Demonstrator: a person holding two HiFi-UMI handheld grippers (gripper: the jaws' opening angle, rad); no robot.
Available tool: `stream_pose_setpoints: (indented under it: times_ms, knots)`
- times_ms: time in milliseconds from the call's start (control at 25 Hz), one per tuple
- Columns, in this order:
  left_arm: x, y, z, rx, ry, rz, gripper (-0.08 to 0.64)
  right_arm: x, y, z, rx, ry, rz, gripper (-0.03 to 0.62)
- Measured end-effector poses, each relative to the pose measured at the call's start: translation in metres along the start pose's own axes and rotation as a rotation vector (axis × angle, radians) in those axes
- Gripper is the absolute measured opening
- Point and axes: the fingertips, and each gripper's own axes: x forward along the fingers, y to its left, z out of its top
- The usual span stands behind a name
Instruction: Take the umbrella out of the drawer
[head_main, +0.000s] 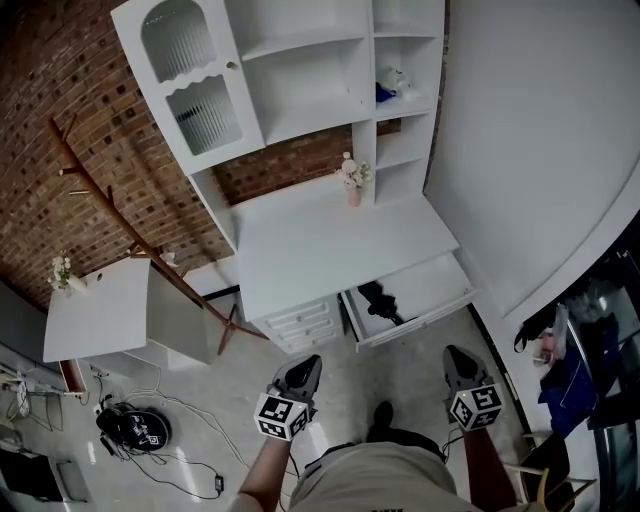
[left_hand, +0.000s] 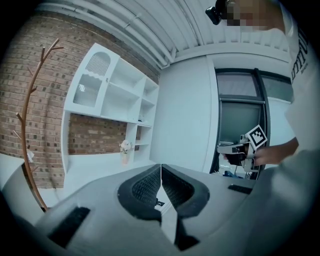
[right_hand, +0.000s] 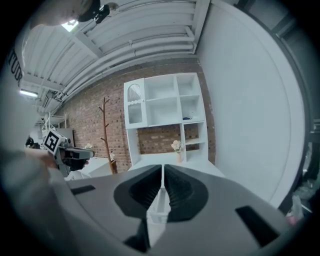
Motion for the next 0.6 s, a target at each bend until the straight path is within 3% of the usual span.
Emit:
stream_pose_setpoints:
  times_ms: [280,600]
  knots:
    - [0.035,0.007,0.008,0.016,0.013,0.037,0.025,0.04,-0.027,0.015,0.002,0.001,0.047,0.034]
    - [0.064,0.009,0.003,0.028,0.067,0.1,0.025,0.078,-0.05,0.006,0.038,0.014,0.12,0.034]
